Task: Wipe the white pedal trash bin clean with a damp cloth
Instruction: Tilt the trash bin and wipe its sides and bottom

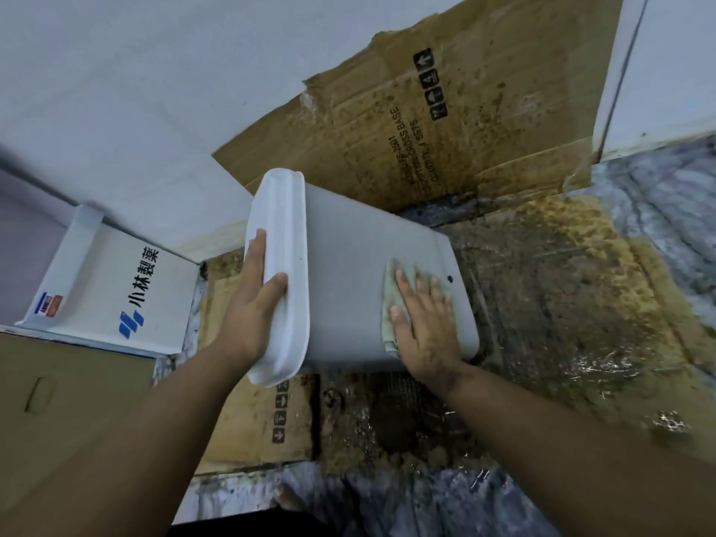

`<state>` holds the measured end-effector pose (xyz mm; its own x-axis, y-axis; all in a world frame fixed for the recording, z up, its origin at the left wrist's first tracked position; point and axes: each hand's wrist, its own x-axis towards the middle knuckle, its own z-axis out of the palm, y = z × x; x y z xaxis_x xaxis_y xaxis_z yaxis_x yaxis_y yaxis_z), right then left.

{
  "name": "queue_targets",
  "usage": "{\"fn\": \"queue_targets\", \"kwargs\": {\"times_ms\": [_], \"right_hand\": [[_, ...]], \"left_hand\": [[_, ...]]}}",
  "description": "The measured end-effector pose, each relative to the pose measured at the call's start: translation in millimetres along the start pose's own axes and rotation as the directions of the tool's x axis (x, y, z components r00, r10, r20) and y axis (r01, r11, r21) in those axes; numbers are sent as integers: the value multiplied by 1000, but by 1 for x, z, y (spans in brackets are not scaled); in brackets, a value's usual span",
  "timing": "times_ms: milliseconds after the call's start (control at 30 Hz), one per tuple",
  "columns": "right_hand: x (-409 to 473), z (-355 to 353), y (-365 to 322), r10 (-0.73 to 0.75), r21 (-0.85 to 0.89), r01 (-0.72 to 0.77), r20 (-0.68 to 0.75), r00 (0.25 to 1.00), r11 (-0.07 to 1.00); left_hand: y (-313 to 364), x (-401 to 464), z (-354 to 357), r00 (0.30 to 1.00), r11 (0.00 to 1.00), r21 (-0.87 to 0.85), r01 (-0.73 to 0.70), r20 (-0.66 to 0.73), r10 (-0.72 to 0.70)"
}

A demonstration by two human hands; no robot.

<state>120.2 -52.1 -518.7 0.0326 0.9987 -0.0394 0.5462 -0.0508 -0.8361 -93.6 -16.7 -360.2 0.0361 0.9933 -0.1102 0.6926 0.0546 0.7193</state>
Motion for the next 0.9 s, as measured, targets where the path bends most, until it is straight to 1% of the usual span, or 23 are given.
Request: {"fn": "queue_targets", "kwargs": {"times_ms": [67, 167, 233, 333, 400, 467, 533, 600, 667, 800, 900], "right_hand": [[2, 5, -42, -117, 9, 116, 53, 992, 993], [5, 10, -79, -185, 13, 185, 75, 980, 983], [5, 6, -77, -210, 26, 208, 56, 976, 978], [5, -4, -49, -227, 33, 225, 51, 973, 974], [6, -7, -20, -164, 43, 161, 57, 985, 986], [5, -8, 15, -32, 38, 31, 38, 999, 999], [2, -9, 48, 132, 27, -132, 17, 991, 991], [-2, -10, 70, 237, 56, -238, 12, 971, 970], [-3, -10, 80, 255, 123, -254, 8, 967, 959], [2, -17, 77, 290, 230, -284, 10, 957, 931], [7, -25, 76, 253, 253, -252, 28, 967, 934]], "left_hand": [[-4, 0, -3, 1000, 1000, -21, 13, -4, -13], [-5, 0, -5, 1000, 1000, -19, 1, 9, -1], [-3, 2, -3, 1000, 1000, -6, -6, 15, 6], [1, 4, 1, 1000, 1000, 10, 1, 3, -1], [2, 5, 3, 1000, 1000, 14, 1, -3, -1], [3, 5, 4, 1000, 1000, 11, -8, -3, 8], [5, 5, 6, 1000, 1000, 10, -24, -7, 24], [8, 4, 9, 999, 999, 9, -36, -9, 36], [11, 4, 11, 999, 999, 3, -45, -12, 45], [11, 5, 10, 999, 999, -1, -34, -7, 34], [15, 7, 8, 1000, 1000, -4, -20, 15, 20]]}}
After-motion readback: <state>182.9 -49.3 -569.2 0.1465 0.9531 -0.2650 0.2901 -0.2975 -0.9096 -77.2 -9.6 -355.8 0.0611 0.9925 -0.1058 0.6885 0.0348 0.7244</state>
